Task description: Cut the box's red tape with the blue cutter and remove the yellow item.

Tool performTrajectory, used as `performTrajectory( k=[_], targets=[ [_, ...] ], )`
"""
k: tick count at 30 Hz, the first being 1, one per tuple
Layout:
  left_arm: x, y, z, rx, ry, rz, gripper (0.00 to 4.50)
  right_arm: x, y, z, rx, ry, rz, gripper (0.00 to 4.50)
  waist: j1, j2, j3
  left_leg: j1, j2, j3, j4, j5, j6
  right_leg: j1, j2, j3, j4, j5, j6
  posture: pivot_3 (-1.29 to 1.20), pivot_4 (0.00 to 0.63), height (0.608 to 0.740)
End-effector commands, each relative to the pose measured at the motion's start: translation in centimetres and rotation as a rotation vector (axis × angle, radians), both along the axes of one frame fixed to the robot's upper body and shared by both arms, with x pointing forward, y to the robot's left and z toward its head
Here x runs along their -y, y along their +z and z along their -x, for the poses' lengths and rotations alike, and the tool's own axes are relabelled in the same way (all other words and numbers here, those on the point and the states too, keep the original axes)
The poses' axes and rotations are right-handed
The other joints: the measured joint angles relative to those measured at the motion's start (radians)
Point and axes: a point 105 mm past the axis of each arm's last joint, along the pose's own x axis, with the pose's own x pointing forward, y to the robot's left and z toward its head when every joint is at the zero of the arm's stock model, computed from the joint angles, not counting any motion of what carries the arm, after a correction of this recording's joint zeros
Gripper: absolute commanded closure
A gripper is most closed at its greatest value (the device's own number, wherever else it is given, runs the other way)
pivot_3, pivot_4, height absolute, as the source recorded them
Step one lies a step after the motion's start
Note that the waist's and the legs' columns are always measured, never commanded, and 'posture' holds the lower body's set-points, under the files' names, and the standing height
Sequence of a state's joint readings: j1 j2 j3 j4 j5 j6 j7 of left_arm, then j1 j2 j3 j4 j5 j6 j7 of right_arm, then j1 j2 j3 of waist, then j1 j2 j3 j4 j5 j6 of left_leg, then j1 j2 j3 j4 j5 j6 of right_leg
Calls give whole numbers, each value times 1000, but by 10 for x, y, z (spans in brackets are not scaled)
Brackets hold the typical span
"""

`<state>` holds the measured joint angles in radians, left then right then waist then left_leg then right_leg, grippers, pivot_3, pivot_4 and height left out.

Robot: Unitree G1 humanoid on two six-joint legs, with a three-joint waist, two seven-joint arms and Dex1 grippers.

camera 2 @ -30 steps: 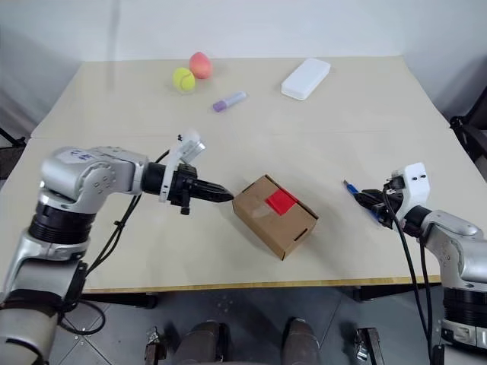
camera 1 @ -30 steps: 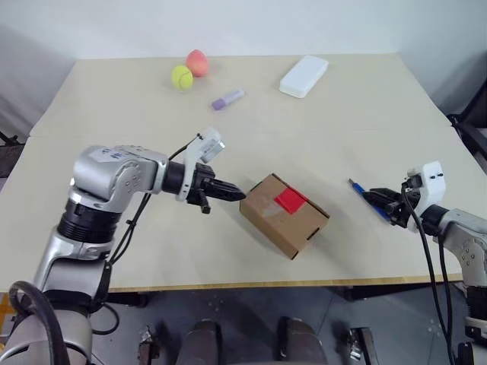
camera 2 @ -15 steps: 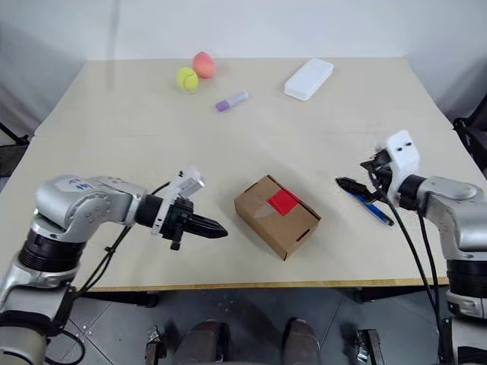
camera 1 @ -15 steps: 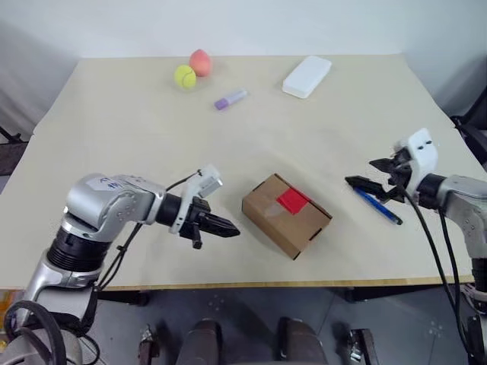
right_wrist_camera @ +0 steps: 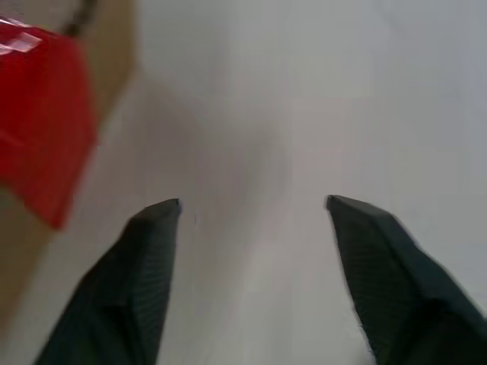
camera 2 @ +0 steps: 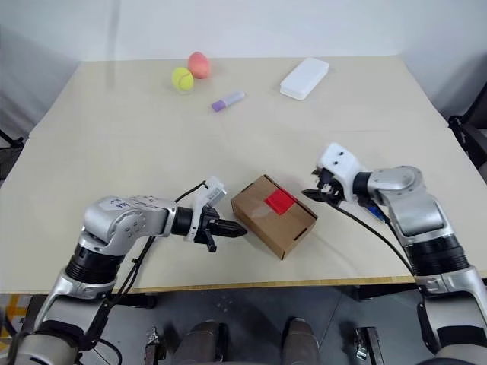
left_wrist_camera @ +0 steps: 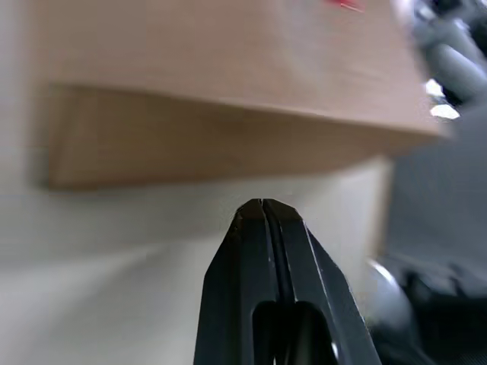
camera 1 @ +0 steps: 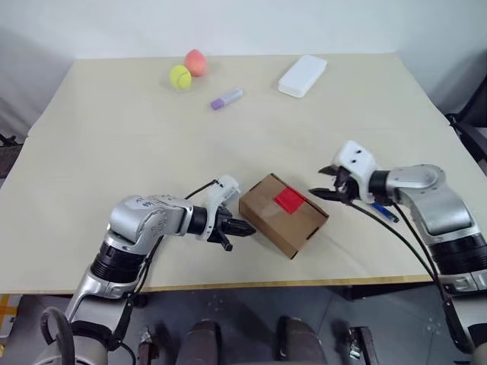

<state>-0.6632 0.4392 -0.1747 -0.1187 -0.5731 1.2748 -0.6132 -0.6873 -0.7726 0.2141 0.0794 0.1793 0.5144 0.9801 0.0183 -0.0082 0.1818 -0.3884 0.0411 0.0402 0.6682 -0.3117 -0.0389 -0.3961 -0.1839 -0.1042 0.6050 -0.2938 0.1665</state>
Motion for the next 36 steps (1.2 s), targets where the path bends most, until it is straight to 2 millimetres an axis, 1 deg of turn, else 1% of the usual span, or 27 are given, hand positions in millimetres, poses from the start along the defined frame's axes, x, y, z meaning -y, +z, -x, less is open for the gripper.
performTrajectory(
  k=[1, 4, 5, 6, 8, 11, 14, 18, 23, 26, 29, 31, 32, 33, 36],
  targets=[
    [-8, 12, -19, 88, 101, 33, 4500, -23, 10, 11, -12, 102, -12, 2937, 1, 0, 0, 0, 0, 0, 0, 0, 0, 0, 0, 0, 0, 0, 0, 0, 150, 740],
    [-8, 12, -24, 113, 123, 25, 4500, -35, 9, 18, -42, 144, -22, 3912, 3, 0, 0, 0, 0, 0, 0, 0, 0, 0, 0, 0, 0, 0, 0, 0, 150, 740],
    [-9, 12, -26, 117, 131, 25, 4500, -39, 9, 20, -48, 156, -29, 4298, 3, 0, 0, 0, 0, 0, 0, 0, 0, 0, 0, 0, 0, 0, 0, 0, 150, 740],
    [-8, 14, -27, 123, 133, 30, 4500, -47, 8, 24, -71, 180, -42, 4436, 3, 0, 0, 0, 0, 0, 0, 0, 0, 0, 0, 0, 0, 0, 0, 0, 150, 740],
    [-8, 17, -29, 134, 134, 37, 4500, -58, 5, 32, -94, 218, -45, 4436, 3, 0, 0, 0, 0, 0, 0, 0, 0, 0, 0, 0, 0, 0, 0, 0, 150, 740],
    [-10, 22, -31, 139, 143, 50, 4500, -68, 3, 35, -102, 236, -50, 4436, 0, 0, 0, 0, 0, 0, 0, 0, 0, 0, 0, 0, 0, 0, 0, 0, 150, 740],
    [-12, 23, -30, 145, 140, 39, 4500, -75, 2, 35, -104, 239, -59, 4436, -4, 0, 0, 1, 0, 0, 0, 0, 0, 0, 0, 0, 1, 0, 0, 0, 150, 740],
    [-26, 27, -36, 165, 173, 16, 4500, -88, -3, 25, -99, 221, -69, 4436, -11, 0, 0, 1, 0, 0, 0, 0, 0, 0, 0, 0, 1, 0, 0, 0, 150, 740],
    [-38, 26, -36, 170, 185, -24, 4500, -94, -4, 19, -83, 206, -79, 4436, -19, 0, 0, 1, 0, 0, -1, 0, 0, 0, 0, 0, 1, 0, 0, 0, 150, 740],
    [-44, 25, -37, 174, 199, -39, 4500, -96, -2, 18, -78, 206, -76, 4436, -20, 0, 0, 1, 0, 0, -1, 0, 0, 0, 0, 0, 1, 0, 0, 0, 150, 740],
    [-49, 28, -39, 189, 213, -46, 4500, -89, 1, 13, -36, 177, -37, 4436, -21, 0, 0, 1, 0, 0, -1, 0, 0, 0, 0, 0, 1, 0, 0, 0, 150, 740],
    [-55, 33, -43, 213, 232, -49, 4500, -77, 6, 11, -13, 145, -10, 4436, -20, 0, 0, 1, 0, 0, -1, 0, 0, 0, 0, 0, 1, 0, 0, 0, 150, 740],
    [-59, 37, -45, 225, 239, -47, 4500, -70, 10, 10, 3, 125, 3, 4056, -19, 0, 0, 1, 0, 0, -1, 0, 0, 0, 0, 0, 1, 0, 0, 0, 150, 740],
    [-62, 39, -46, 232, 242, -45, 4500, -63, 14, 8, 18, 100, 12, 3853, -18, 0, 0, 0, 0, 0, -1, 0, 0, 0, 0, 0, 1, 0, 0, 0, 150, 740],
    [-70, 49, -47, 253, 234, -41, 4500, -51, 27, 5, 57, 44, 14, 2833, -20, 0, 0, 0, 0, 0, -1, 0, 0, -1, 0, 0, 1, 0, 0, 0, 150, 740]
  ],
)
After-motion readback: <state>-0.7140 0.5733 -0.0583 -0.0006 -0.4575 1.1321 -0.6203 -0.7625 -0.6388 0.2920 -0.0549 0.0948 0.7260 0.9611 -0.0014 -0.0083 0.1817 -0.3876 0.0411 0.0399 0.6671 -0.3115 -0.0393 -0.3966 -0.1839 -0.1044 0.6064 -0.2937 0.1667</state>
